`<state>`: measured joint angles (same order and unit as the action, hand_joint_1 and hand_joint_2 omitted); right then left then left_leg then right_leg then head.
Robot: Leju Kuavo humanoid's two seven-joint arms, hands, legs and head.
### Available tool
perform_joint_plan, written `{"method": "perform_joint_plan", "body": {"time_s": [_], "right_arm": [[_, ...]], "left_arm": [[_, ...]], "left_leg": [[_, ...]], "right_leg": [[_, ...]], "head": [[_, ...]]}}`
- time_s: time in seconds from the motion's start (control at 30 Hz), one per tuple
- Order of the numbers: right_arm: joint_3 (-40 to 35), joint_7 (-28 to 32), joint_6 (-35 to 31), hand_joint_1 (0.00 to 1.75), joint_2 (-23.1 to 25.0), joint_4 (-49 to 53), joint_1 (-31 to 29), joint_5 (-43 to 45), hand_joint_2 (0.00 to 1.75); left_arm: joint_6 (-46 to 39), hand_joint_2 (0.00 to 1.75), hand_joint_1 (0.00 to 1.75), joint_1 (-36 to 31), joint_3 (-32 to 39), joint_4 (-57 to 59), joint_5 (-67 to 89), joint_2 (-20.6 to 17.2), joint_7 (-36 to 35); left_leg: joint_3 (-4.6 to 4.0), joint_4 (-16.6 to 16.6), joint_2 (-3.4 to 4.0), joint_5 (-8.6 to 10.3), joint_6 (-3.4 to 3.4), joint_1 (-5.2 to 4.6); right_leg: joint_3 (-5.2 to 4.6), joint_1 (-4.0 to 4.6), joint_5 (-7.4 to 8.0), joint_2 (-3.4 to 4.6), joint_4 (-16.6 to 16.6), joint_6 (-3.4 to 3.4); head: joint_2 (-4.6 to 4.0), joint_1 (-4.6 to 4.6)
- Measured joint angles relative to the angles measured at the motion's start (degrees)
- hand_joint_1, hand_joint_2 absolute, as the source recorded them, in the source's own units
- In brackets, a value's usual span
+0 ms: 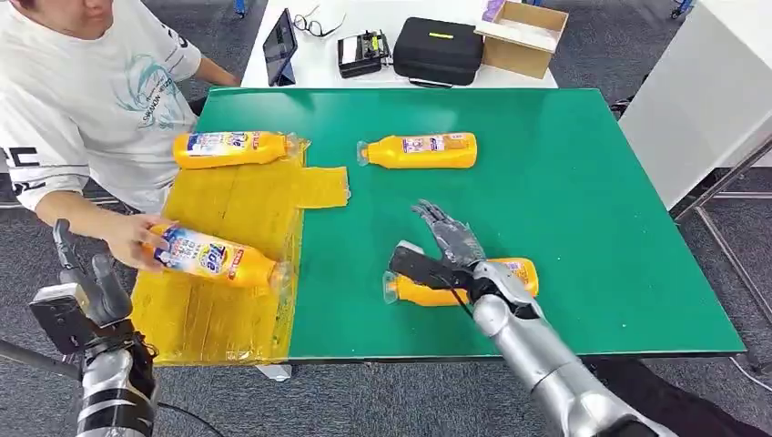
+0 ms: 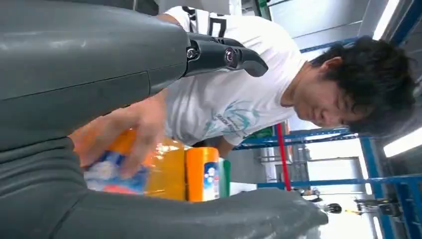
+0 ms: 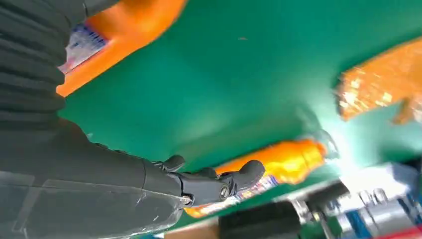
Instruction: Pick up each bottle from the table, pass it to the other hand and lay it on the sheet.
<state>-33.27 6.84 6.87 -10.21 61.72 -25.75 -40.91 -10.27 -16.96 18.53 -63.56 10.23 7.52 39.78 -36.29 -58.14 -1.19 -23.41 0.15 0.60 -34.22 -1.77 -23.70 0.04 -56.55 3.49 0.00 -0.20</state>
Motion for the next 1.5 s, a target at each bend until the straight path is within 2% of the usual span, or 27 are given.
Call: {"method": "perform_joint_plan", "body": {"time_s": [0.2, 0.23, 0.4, 0.5, 0.7, 0.9, 1.17, 1.33, 1.5], "right_arm": [[-2.90, 2.14, 8.01, 0.00, -6.70, 1.61, -2.81, 6.70, 1.75], [-3.61, 2.40, 8.72, 0.00, -7.65, 2.19, -3.12, 7.76, 1.75], [-7.51, 3.67, 12.36, 0.00, -15.20, 9.41, -4.01, 16.49, 1.75], [-8.83, 3.71, 13.00, 0.00, -18.69, 12.86, -4.64, 18.58, 1.75], [-10.79, 4.74, 16.07, 0.00, -24.60, 19.07, -4.65, 24.36, 1.75], [-14.05, 4.59, 19.09, 0.00, -28.65, 21.64, -4.91, 25.35, 1.75], [-18.60, 2.75, 17.22, 0.00, -29.94, 21.18, -5.43, 22.99, 1.75], [-21.35, 2.38, 14.77, 0.00, -29.24, 18.67, -4.94, 20.96, 1.75], [-22.67, 1.38, 9.96, 0.00, -26.39, 13.77, -4.02, 15.45, 1.75]], "left_arm": [[-0.97, 0.00, 0.00, -0.21, -2.19, 3.22, 2.87, 0.59, 0.00], [-1.38, 1.75, 0.00, -0.25, -2.78, 3.67, 3.32, 0.66, 0.00], [-4.37, 1.75, 0.00, -0.12, -7.45, 4.89, 5.50, 0.96, 0.00], [-5.16, 1.75, 0.00, -0.15, -9.58, 5.40, 5.90, 0.98, 0.00], [-5.62, 1.75, 0.00, -0.71, -12.68, 7.54, 6.25, 0.98, 0.00], [-5.22, 1.75, 0.00, -2.12, -14.56, 10.27, 6.66, 1.27, 0.00], [-5.03, 1.75, 0.00, -2.60, -15.65, 12.28, 6.66, 1.59, 0.00], [-4.94, 1.75, 0.00, -2.66, -15.78, 13.16, 6.73, 1.90, 0.00], [-4.52, 1.75, 0.00, -2.77, -15.80, 13.97, 6.86, 2.19, 0.00]], "left_leg": [[-0.01, -0.02, 0.01, 0.00, 0.01, -0.07], [-0.01, -0.02, 0.01, 0.00, 0.01, -0.07], [-0.10, -0.02, -0.08, 0.02, 0.04, -0.07], [-0.10, -0.02, -0.04, 0.01, 0.06, -0.09], [-0.09, -0.03, -0.05, 0.01, 0.07, -0.12], [-0.09, -0.03, -0.03, 0.01, 0.07, -0.12], [-0.09, -0.03, -0.03, 0.01, 0.06, -0.11], [-0.10, -0.02, -0.02, 0.01, 0.06, -0.11], [-0.10, -0.02, -0.03, 0.01, 0.06, -0.11]], "right_leg": [[-0.03, -0.06, 0.03, 0.02, 0.00, 0.04], [-0.04, -0.06, 0.04, 0.02, 0.00, 0.06], [-0.03, -0.06, 0.03, -0.09, 0.00, 0.07], [-0.05, -0.07, 0.03, -0.05, 0.01, 0.08], [-0.05, -0.10, 0.04, -0.08, 0.03, 0.08], [-0.05, -0.10, 0.04, -0.07, 0.03, 0.08], [-0.06, -0.09, 0.04, -0.07, 0.03, 0.08], [-0.06, -0.09, 0.04, -0.07, 0.02, 0.08], [-0.05, -0.09, 0.03, -0.07, 0.03, 0.08]], "head": [[0.00, -0.02], [0.00, -0.02], [0.00, -0.02], [0.00, -0.02], [0.00, -0.04], [0.00, -0.02], [0.00, -0.04], [0.00, -0.04], [0.00, -0.04]]}}
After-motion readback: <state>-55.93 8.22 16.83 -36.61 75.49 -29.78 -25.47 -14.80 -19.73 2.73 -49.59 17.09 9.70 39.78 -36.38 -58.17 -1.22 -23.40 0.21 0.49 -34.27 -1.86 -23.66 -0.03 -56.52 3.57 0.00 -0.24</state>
